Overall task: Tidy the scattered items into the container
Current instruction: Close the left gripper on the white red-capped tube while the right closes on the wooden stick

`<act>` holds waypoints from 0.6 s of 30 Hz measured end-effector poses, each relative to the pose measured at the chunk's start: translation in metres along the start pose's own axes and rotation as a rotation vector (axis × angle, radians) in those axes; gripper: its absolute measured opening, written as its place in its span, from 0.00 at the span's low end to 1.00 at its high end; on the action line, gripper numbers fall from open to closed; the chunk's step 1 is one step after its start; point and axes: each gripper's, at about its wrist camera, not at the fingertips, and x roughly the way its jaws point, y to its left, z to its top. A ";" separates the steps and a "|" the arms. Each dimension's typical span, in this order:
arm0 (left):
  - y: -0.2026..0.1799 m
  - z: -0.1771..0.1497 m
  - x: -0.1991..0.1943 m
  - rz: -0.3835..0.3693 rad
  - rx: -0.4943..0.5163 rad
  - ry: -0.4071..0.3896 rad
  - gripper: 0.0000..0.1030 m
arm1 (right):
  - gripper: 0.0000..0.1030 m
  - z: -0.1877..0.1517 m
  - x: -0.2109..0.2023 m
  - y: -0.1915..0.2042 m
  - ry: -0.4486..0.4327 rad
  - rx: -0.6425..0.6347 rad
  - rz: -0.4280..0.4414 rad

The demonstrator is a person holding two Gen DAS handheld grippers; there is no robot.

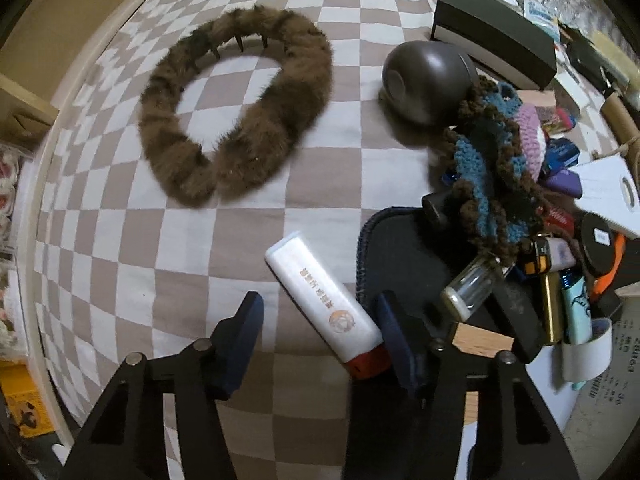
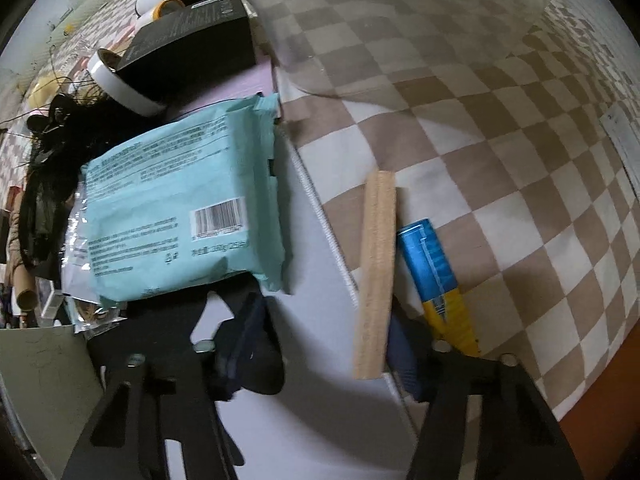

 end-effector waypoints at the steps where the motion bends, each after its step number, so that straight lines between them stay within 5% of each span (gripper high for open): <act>1: -0.001 -0.001 0.000 -0.008 -0.004 0.000 0.54 | 0.43 0.001 0.000 0.000 -0.001 -0.008 -0.006; 10: -0.008 -0.007 -0.006 -0.072 -0.052 -0.014 0.29 | 0.21 0.011 -0.001 -0.005 -0.025 -0.016 -0.035; 18: -0.018 -0.013 -0.012 -0.073 -0.062 -0.014 0.22 | 0.12 0.020 -0.005 -0.005 -0.050 -0.041 -0.047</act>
